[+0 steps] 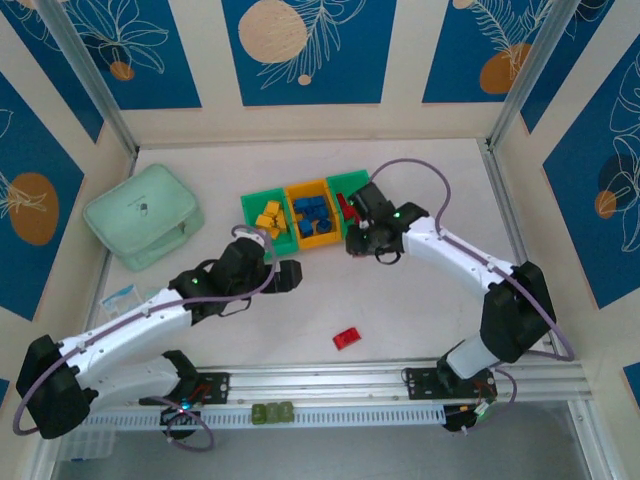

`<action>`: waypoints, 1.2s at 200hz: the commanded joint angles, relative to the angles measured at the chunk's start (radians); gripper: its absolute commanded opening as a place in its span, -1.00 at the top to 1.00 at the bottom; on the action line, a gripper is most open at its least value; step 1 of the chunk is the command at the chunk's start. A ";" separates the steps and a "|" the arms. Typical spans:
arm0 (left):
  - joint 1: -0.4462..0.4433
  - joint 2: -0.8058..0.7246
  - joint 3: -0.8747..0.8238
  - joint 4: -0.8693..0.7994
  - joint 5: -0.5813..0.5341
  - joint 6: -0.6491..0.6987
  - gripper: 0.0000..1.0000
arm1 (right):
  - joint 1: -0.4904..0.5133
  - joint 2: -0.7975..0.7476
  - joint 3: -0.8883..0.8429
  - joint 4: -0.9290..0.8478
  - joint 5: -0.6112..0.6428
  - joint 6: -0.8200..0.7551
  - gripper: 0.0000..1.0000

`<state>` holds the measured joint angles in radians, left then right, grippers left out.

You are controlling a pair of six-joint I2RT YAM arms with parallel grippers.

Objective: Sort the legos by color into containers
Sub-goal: Place the lego in the container, then pick up the lego from the bottom-center of the table.

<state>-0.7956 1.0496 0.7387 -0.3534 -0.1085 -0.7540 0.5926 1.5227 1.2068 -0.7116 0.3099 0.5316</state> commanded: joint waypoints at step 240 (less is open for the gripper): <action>0.156 0.073 0.108 0.032 0.130 0.068 -0.99 | -0.122 0.381 0.529 -0.006 0.029 -0.186 -0.24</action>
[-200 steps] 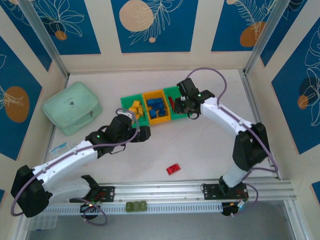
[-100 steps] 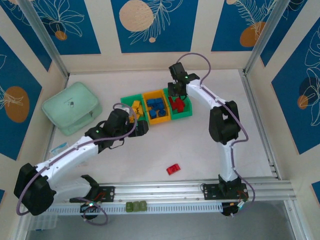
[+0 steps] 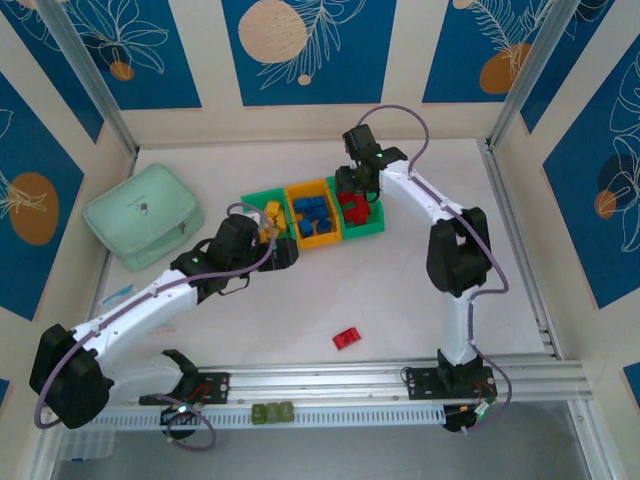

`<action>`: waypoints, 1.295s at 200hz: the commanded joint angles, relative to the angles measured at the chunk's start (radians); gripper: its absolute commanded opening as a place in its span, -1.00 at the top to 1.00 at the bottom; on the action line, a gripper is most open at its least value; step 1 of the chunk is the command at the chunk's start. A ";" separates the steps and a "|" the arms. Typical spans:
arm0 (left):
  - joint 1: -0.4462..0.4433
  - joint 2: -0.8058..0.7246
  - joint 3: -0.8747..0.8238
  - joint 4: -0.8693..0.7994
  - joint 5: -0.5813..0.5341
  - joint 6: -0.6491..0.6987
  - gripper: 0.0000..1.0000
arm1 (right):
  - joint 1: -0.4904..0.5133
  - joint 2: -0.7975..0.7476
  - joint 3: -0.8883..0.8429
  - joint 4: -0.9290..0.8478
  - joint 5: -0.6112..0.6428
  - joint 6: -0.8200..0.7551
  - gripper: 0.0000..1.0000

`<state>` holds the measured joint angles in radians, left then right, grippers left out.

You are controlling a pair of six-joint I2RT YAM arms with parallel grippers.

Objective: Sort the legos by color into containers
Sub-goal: Pick up the lego from the bottom-center of the table.

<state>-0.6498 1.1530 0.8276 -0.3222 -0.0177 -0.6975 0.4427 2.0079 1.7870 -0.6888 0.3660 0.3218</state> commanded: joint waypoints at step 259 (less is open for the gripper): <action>-0.143 -0.251 -0.241 0.003 0.008 -0.117 -0.99 | 0.699 -0.607 -0.900 -0.183 -0.103 0.731 -0.56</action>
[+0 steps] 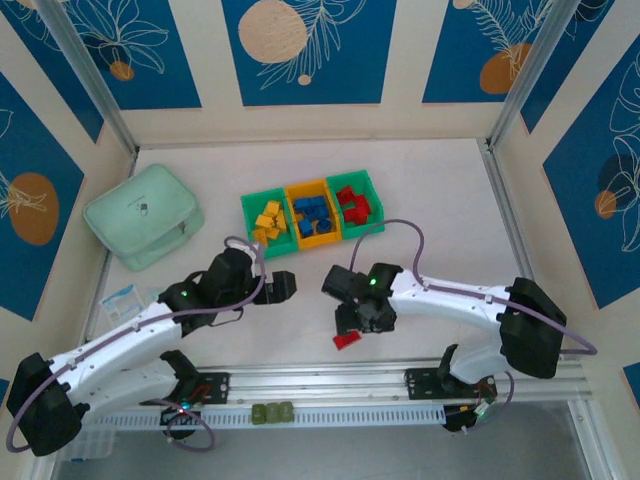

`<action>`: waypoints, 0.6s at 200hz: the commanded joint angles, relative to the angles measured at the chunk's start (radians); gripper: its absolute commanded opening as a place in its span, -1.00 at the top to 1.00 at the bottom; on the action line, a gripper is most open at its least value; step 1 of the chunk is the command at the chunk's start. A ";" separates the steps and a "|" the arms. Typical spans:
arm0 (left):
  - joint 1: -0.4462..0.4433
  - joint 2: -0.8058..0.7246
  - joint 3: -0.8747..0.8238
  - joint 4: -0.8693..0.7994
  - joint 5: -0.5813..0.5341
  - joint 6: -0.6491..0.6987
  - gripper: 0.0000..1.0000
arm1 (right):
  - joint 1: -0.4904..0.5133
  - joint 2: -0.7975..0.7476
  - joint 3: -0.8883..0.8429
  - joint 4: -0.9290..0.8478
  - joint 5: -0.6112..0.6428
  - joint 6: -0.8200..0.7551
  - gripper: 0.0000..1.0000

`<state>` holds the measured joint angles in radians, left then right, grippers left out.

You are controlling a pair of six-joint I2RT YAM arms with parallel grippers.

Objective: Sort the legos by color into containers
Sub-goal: Pick up the lego from the bottom-center of the table.

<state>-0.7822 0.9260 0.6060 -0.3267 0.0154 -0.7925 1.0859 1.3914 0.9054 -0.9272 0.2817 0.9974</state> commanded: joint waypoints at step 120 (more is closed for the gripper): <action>-0.009 -0.067 -0.043 -0.049 -0.083 -0.035 -0.99 | 0.121 0.213 0.030 0.110 0.038 -0.102 -0.72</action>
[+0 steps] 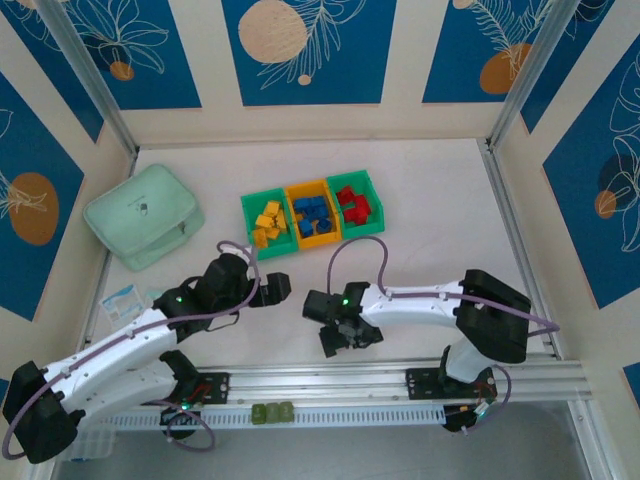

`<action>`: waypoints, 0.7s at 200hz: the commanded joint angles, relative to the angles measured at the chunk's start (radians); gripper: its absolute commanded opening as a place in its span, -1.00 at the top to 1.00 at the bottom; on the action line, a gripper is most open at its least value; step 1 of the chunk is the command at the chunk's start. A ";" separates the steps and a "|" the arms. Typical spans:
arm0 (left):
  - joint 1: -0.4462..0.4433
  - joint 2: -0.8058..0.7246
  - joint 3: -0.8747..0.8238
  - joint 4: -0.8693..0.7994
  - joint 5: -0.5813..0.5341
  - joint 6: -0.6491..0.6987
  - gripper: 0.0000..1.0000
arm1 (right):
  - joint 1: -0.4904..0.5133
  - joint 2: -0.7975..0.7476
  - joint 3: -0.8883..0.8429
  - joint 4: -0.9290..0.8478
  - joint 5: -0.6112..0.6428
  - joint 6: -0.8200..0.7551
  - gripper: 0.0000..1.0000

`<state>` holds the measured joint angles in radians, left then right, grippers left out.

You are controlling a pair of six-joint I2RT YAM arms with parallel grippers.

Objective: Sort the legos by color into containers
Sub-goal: Pick up the lego from the bottom-center of the table.

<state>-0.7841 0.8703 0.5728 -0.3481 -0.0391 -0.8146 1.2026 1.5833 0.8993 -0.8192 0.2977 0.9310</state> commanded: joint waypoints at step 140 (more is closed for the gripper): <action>-0.007 0.019 0.000 -0.018 -0.024 -0.012 -0.99 | -0.026 0.053 0.033 0.029 0.036 -0.080 -0.30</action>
<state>-0.7841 0.8799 0.5728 -0.3592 -0.0570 -0.8146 1.1858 1.6363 0.9199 -0.7750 0.3145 0.8593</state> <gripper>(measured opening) 0.993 0.658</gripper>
